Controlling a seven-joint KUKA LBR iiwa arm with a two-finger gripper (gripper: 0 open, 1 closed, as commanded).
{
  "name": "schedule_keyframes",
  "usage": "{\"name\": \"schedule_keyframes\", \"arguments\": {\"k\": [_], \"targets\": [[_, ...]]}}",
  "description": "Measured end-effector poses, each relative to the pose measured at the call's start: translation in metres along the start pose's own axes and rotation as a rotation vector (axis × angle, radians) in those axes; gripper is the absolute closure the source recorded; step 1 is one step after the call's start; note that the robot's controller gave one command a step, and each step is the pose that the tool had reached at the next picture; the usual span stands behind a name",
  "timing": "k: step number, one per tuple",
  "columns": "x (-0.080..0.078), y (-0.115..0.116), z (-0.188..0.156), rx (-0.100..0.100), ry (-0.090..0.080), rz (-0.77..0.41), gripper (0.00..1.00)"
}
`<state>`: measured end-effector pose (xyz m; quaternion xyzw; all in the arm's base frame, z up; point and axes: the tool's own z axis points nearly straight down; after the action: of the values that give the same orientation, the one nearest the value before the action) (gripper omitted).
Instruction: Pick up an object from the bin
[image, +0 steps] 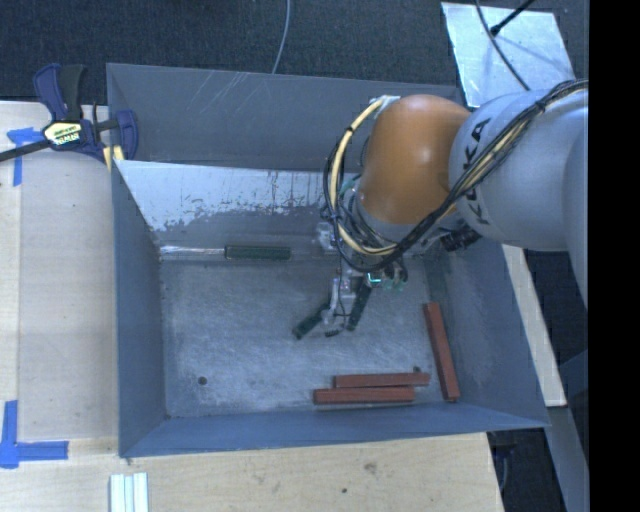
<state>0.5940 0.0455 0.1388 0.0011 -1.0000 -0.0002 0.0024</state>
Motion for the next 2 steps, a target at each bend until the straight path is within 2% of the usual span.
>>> {"name": "schedule_keyframes", "arguments": {"k": [1,2], "targets": [[-0.014,-0.001,-0.004,0.0,-0.009,-0.045,0.0],[-0.031,-0.003,-0.004,0.001,-0.01,-0.107,0.0]]}}
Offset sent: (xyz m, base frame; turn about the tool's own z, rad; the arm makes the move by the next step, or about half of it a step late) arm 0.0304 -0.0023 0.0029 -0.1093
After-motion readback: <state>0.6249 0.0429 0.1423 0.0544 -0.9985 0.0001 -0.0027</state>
